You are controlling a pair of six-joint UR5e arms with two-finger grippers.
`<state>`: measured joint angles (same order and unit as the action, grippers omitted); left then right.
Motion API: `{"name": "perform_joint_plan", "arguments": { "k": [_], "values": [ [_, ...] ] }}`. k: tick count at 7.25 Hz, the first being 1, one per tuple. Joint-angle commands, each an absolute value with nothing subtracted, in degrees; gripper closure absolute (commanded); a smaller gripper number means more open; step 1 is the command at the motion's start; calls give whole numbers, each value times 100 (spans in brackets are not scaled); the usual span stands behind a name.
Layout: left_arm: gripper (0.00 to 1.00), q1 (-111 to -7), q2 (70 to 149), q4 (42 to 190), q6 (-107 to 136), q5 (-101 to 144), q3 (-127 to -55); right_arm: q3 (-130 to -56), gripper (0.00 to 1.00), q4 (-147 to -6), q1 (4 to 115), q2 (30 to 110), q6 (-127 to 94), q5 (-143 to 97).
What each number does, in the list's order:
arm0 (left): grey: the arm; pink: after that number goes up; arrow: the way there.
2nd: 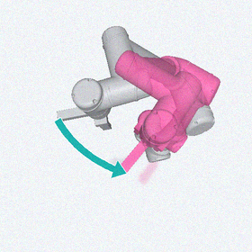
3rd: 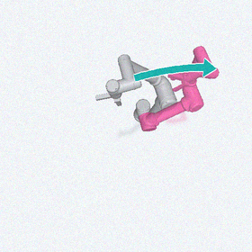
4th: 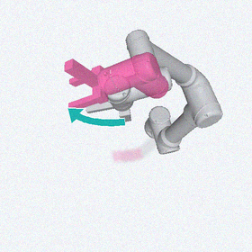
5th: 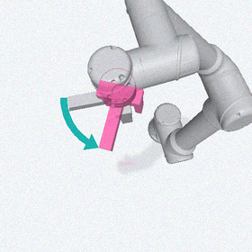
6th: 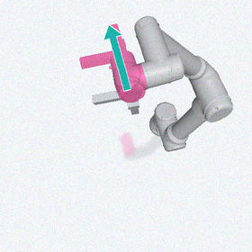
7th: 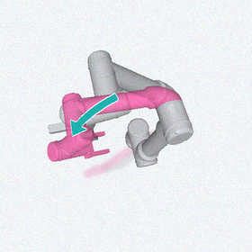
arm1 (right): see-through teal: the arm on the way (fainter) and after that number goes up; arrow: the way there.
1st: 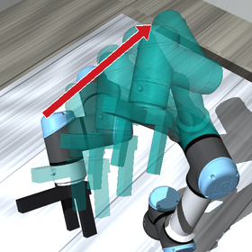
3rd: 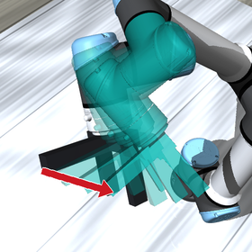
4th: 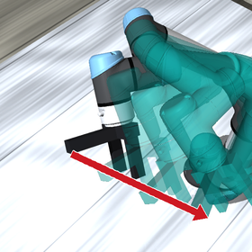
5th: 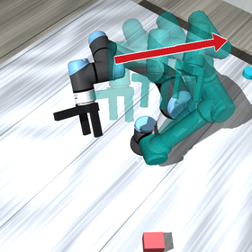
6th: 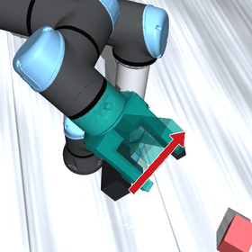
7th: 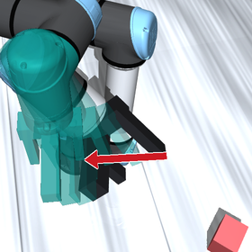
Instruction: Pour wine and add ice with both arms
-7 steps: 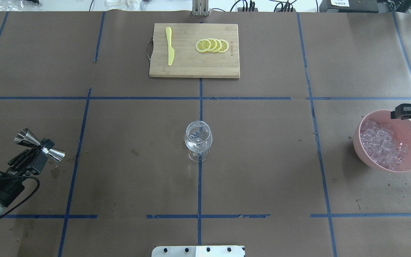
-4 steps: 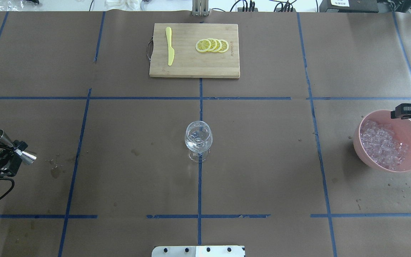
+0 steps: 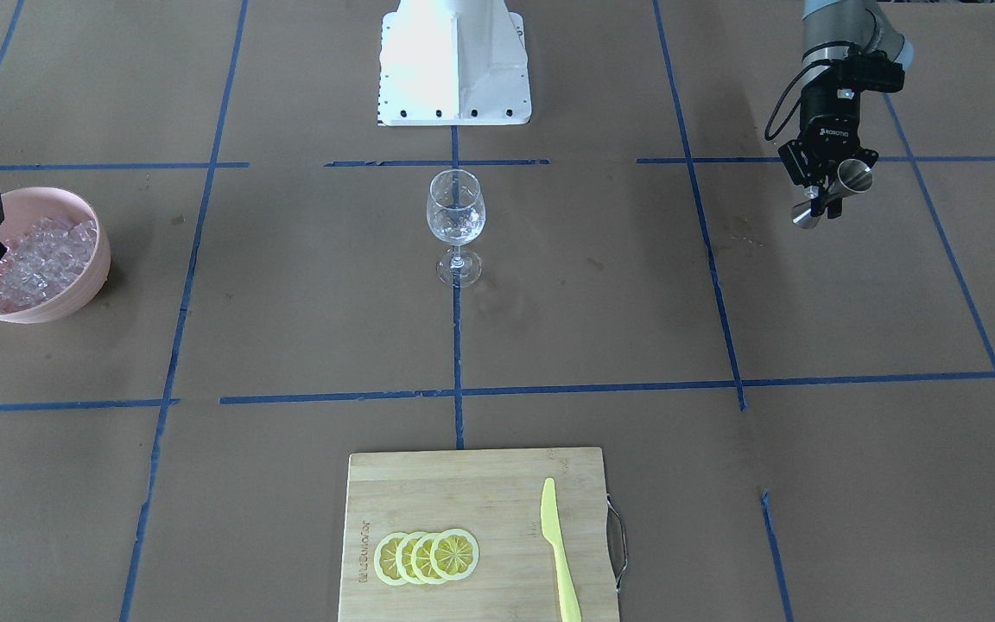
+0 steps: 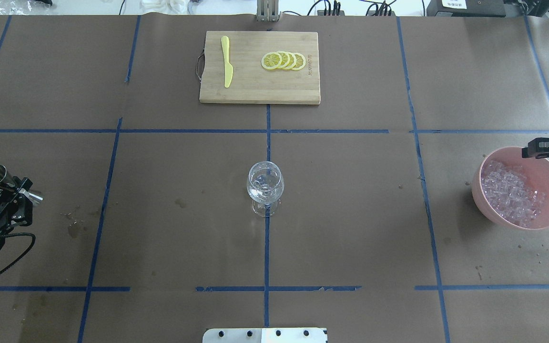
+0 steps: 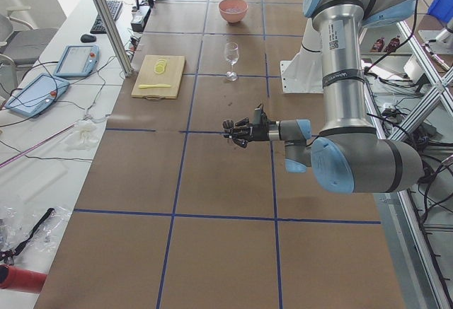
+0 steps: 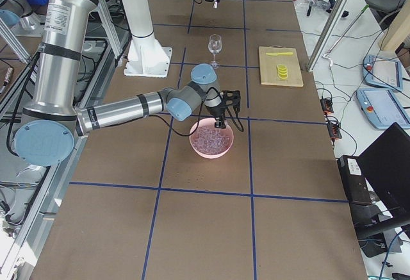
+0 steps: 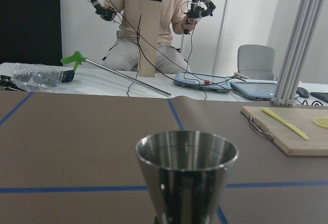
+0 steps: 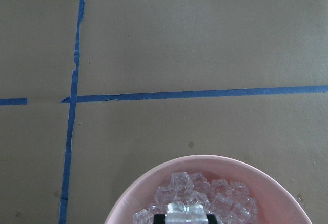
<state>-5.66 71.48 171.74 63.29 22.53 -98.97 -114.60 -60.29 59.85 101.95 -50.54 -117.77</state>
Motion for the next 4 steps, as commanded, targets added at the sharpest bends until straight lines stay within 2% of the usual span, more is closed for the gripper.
{"name": "perform_joint_plan", "arguments": {
  "k": [1,3,4],
  "values": [
    [100,-562,7452,16709,6390,2109,-9879,-11461,100,-6029,5985,10187,-5054,-11777],
    [100,-554,7681,16682,6564,2109,-9696,-11470,100,-6012,5985,10117,-5054,-11795],
    [100,-554,7856,16673,6565,2109,-9581,-11705,100,-5986,5994,10038,-5071,-11795]
  ]
}}
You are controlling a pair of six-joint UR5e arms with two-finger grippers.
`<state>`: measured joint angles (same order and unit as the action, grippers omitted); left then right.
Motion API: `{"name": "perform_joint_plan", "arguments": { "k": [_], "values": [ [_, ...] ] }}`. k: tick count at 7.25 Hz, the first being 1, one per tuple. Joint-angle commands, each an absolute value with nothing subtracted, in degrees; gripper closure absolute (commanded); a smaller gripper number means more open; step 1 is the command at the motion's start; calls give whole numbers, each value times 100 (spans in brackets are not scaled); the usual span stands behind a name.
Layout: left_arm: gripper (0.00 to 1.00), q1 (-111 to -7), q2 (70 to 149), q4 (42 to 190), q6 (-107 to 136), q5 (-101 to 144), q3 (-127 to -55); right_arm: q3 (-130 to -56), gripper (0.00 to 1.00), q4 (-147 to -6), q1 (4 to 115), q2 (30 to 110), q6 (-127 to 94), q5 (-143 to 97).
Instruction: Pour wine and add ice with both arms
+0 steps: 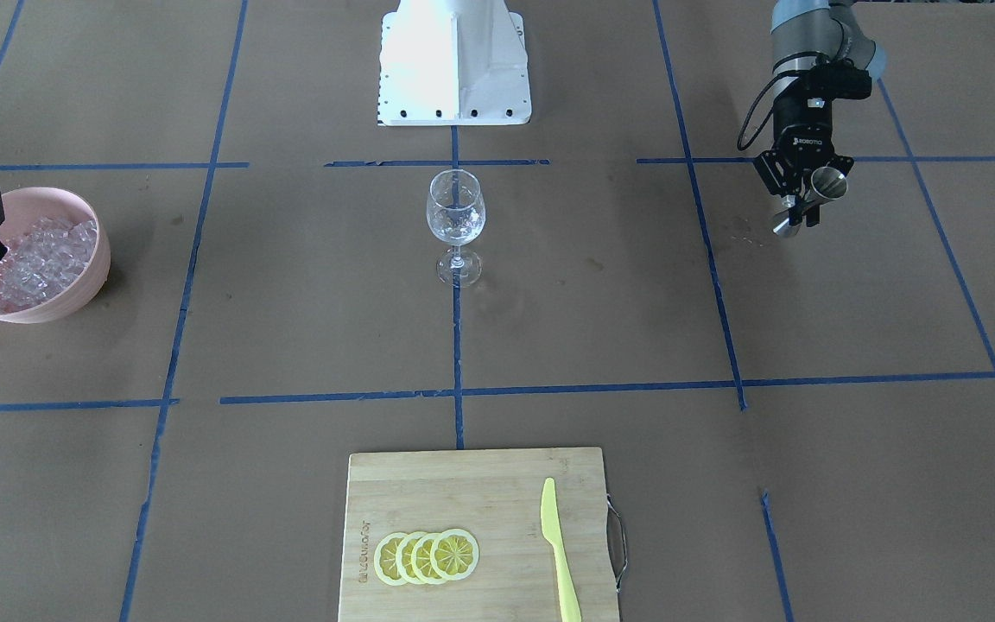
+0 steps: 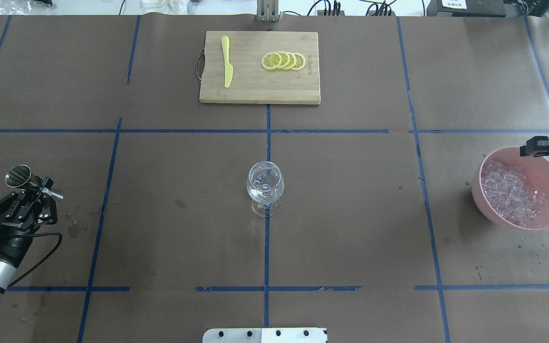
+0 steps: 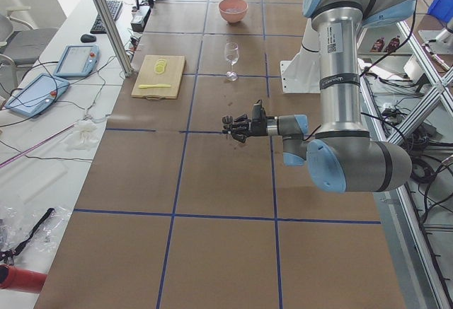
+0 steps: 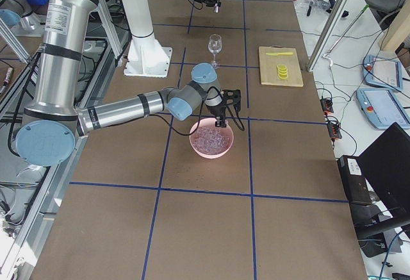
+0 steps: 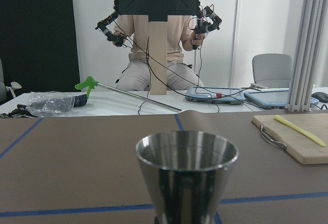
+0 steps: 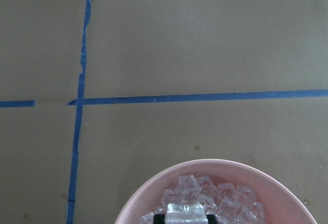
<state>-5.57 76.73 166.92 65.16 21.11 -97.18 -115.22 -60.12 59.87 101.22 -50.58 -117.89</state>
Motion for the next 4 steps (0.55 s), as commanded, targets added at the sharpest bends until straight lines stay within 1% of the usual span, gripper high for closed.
{"name": "perform_joint_plan", "arguments": {
  "k": [1,3,4],
  "values": [
    [100,-545,8075,16638,6565,2109,-9389,-11977,100,-5985,5994,10037,-5080,-11838],
    [100,-545,8489,16445,6574,2101,-8976,-12277,100,-5959,5994,10037,-5193,-12119],
    [100,-545,8490,16444,6583,2101,-8913,-12287,100,-5950,5994,9941,-5290,-12146]
  ]
}}
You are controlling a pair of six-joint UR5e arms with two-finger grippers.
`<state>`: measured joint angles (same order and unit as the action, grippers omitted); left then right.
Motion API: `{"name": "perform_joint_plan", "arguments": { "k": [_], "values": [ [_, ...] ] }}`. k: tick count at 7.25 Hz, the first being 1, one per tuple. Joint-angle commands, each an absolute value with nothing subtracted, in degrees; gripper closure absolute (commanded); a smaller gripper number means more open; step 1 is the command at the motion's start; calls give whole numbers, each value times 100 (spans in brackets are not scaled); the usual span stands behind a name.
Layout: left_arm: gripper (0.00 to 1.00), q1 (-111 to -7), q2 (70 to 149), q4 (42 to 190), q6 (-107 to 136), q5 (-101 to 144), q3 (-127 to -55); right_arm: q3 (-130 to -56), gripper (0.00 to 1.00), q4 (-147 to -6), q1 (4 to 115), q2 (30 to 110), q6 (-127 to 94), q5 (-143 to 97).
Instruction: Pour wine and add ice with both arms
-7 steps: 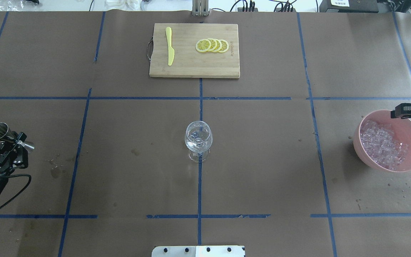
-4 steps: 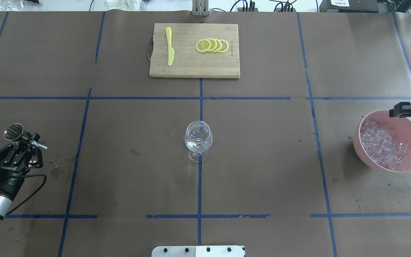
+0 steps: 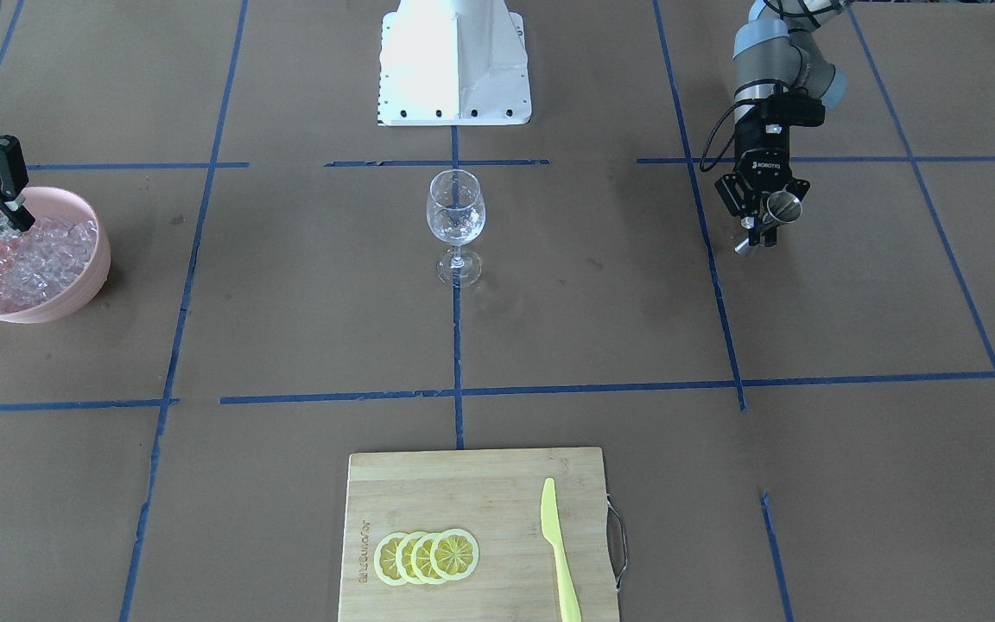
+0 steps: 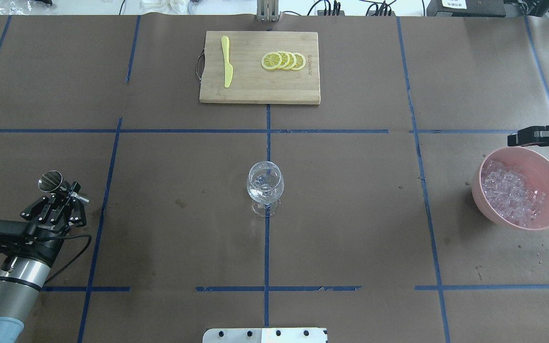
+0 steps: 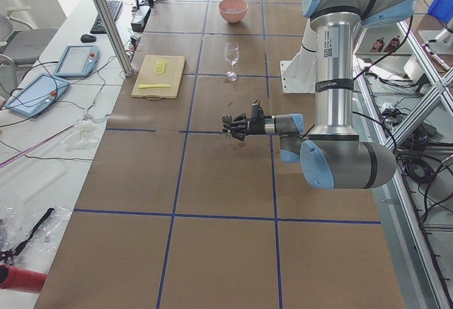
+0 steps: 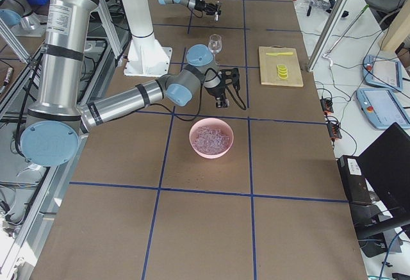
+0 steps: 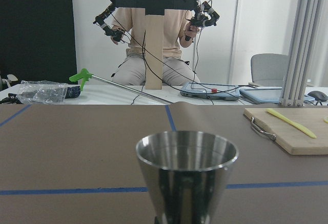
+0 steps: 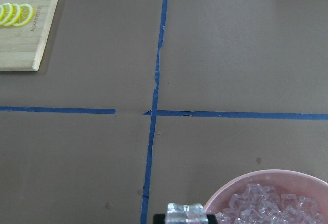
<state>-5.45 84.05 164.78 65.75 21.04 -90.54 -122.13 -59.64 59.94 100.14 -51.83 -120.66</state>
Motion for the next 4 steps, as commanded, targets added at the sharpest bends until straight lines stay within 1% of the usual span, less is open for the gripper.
{"name": "perform_joint_plan", "arguments": {
  "k": [1,3,4],
  "values": [
    [100,-545,8490,16444,6583,2109,-8903,-12313,100,-5941,5994,9758,-5700,-12155],
    [100,-554,8490,16444,6583,2127,-8903,-12392,100,-5941,5994,9580,-5950,-12304],
    [84,-545,8490,16444,6583,2136,-8921,-12419,100,-5941,5994,9571,-5959,-12313]
  ]
}}
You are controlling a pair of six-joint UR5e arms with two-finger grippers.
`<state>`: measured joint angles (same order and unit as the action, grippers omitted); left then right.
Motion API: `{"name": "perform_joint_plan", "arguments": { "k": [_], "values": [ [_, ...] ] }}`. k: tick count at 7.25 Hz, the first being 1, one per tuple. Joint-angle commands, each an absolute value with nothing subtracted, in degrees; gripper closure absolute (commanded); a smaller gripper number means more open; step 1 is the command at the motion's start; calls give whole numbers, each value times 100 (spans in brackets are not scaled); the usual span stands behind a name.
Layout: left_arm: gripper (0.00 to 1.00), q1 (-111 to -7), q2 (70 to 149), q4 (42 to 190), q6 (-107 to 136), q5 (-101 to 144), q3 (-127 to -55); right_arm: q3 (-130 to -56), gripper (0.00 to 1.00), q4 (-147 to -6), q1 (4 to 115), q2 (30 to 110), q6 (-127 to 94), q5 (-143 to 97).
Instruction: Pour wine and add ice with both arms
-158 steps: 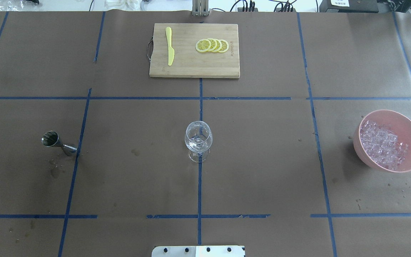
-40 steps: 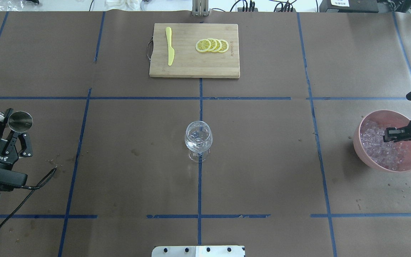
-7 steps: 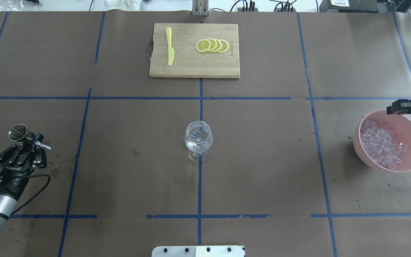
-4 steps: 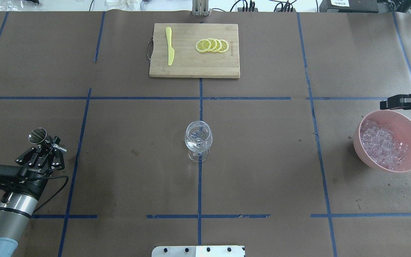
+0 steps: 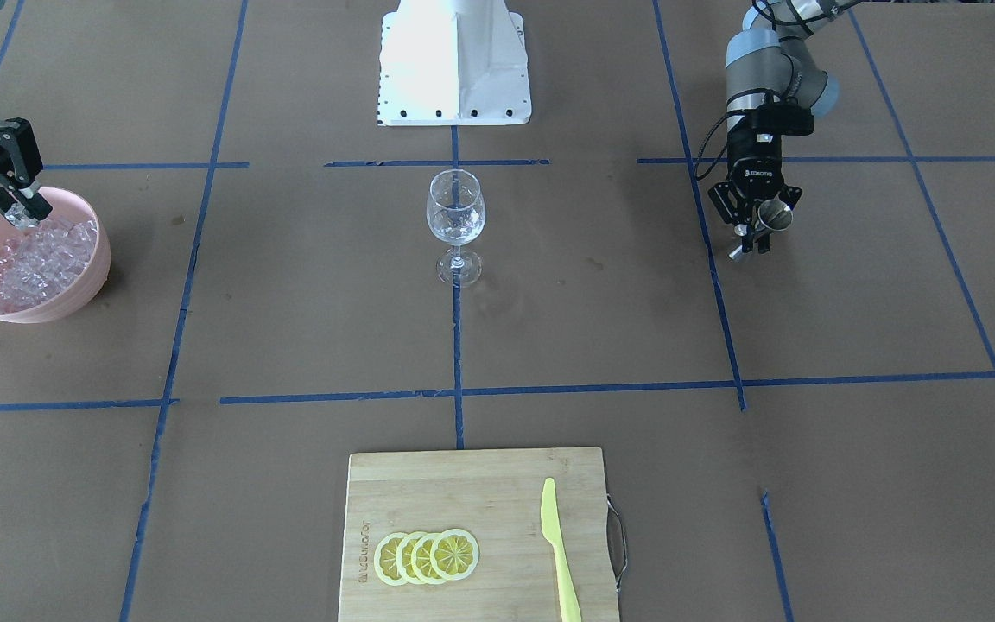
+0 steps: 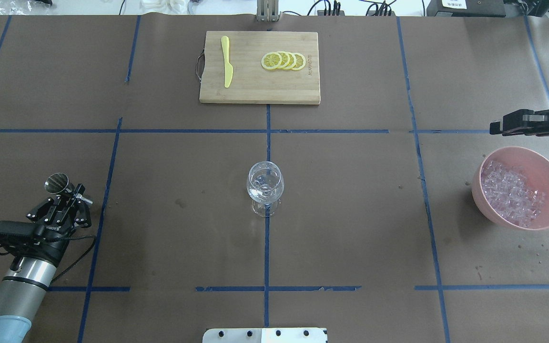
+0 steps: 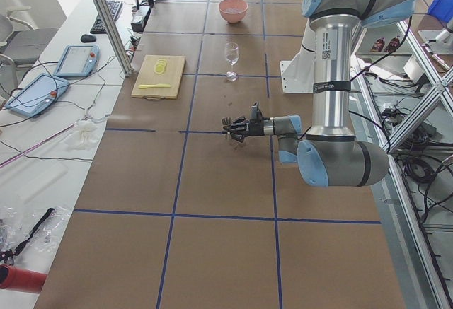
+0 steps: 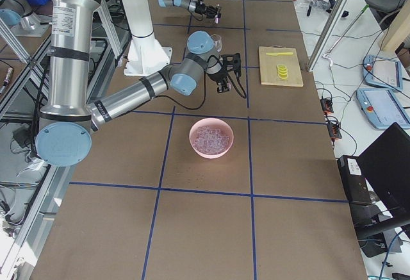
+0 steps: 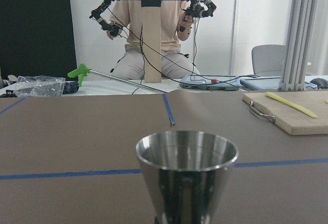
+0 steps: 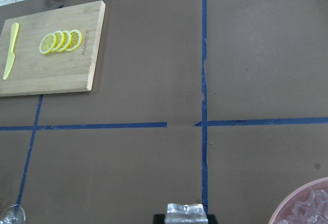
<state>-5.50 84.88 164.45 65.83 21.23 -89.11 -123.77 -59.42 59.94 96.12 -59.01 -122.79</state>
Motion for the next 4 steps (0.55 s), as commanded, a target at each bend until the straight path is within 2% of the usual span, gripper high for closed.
{"name": "perform_joint_plan", "arguments": {
  "k": [1,2,4],
  "values": [
    [70,-545,8490,16453,6592,2136,-8938,-12462,100,-5941,5994,9545,-5959,-12322],
    [61,-545,8490,16444,6592,2136,-8938,-12559,100,-5941,5985,9493,-5968,-12383],
    [57,-545,8490,16444,6583,2144,-8947,-12551,100,-5959,5985,9151,-6290,-12726]
  ]
}}
